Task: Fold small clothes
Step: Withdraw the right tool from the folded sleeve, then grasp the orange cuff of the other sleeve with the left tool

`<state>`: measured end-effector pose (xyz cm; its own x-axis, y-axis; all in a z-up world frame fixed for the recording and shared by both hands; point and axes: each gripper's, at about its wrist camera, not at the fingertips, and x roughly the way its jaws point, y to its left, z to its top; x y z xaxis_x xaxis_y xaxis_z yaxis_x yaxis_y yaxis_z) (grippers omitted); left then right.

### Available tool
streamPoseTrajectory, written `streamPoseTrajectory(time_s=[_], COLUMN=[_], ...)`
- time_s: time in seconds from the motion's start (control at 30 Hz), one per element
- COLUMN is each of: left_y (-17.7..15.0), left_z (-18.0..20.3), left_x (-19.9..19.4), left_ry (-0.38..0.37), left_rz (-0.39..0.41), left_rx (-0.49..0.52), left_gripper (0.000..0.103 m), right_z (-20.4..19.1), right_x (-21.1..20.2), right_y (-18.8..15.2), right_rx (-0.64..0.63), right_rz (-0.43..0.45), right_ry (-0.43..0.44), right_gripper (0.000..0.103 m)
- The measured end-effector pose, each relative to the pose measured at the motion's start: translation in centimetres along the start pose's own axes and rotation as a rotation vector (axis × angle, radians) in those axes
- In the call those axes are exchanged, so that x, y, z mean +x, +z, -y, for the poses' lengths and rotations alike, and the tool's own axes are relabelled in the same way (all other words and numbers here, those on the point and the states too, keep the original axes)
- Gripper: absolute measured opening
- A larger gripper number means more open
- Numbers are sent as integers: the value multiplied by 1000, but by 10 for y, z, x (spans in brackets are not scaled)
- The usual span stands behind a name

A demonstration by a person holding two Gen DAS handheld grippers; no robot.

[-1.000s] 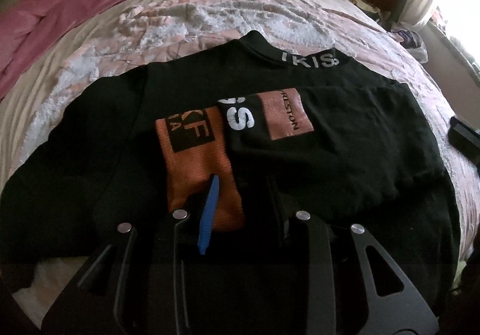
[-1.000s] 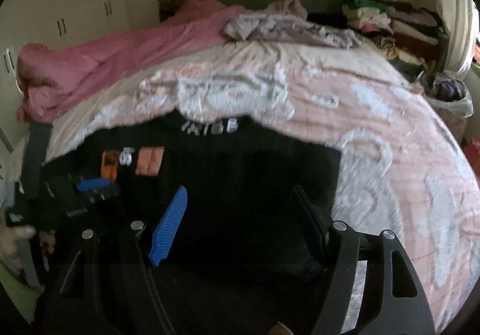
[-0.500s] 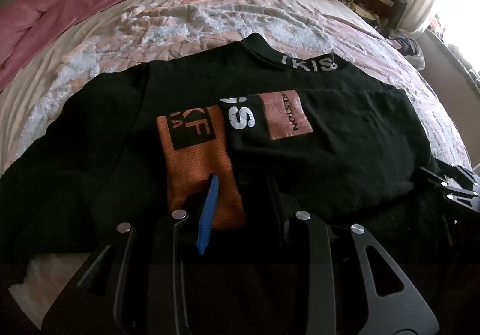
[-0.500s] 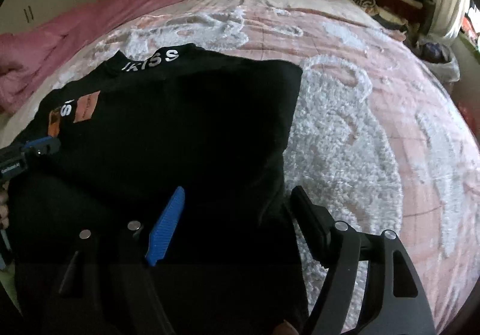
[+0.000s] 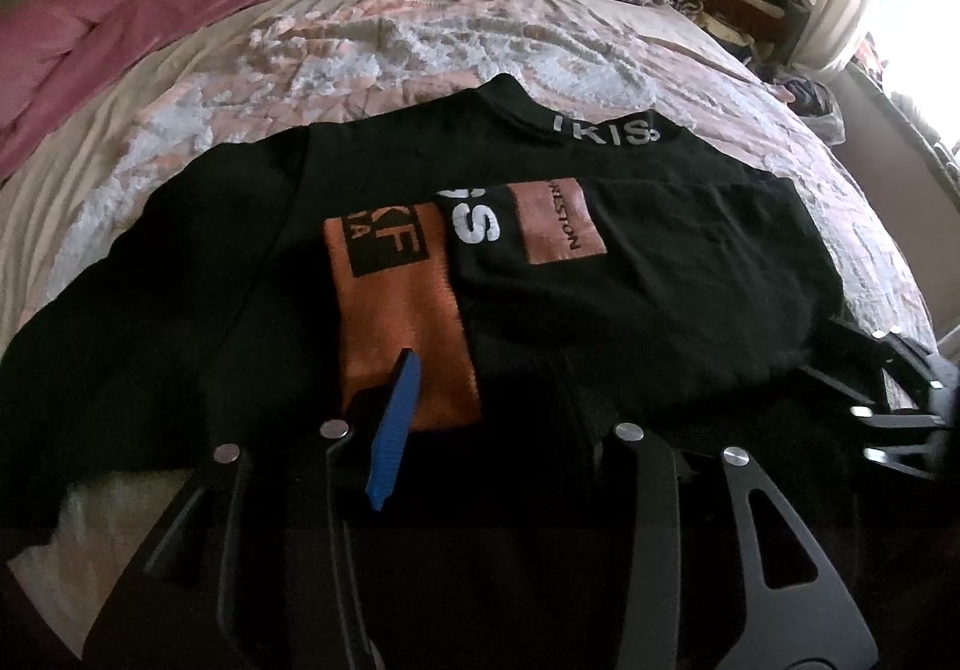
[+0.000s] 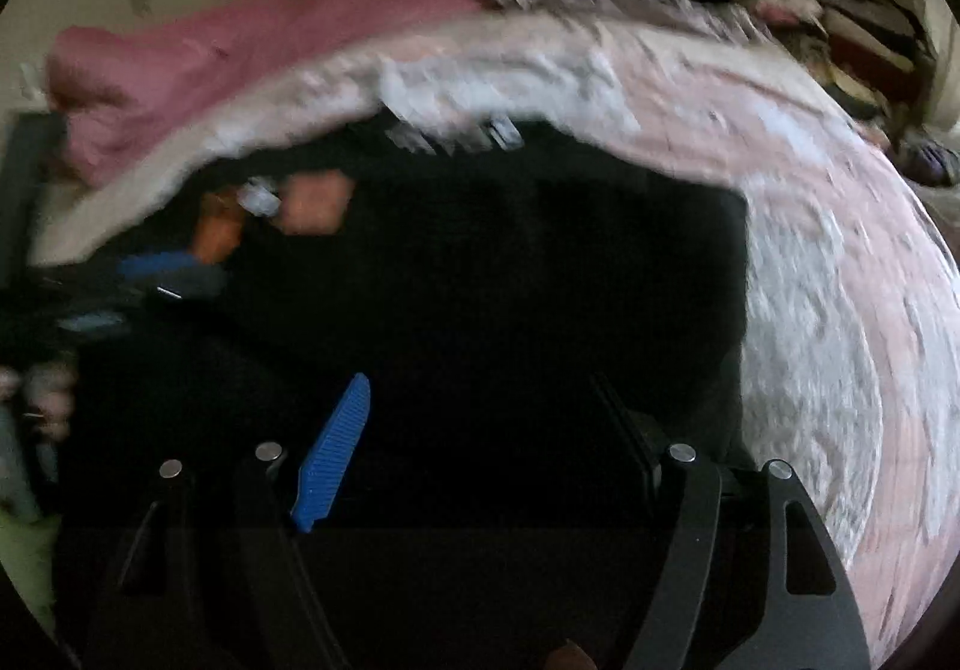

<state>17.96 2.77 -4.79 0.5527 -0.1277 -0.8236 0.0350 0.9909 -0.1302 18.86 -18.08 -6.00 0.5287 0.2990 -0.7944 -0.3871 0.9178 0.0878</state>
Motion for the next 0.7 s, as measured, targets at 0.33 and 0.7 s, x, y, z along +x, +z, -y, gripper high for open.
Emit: streamPoseTrajectory(time_s=[0.33,0.7], left_y=[-4,-8], left_z=[-4,-12], left_x=[-11,-45], left_ry=[-11,3], left_rz=[3,53], left_rx=[-25,-59], left_gripper=[35,73], right_z=[2,-4], right_x=[-10,-64], right_y=[-1,9], right_rx=[19,60], right_rz=[41,178], right_ry=[58,97], right_gripper=[73,85])
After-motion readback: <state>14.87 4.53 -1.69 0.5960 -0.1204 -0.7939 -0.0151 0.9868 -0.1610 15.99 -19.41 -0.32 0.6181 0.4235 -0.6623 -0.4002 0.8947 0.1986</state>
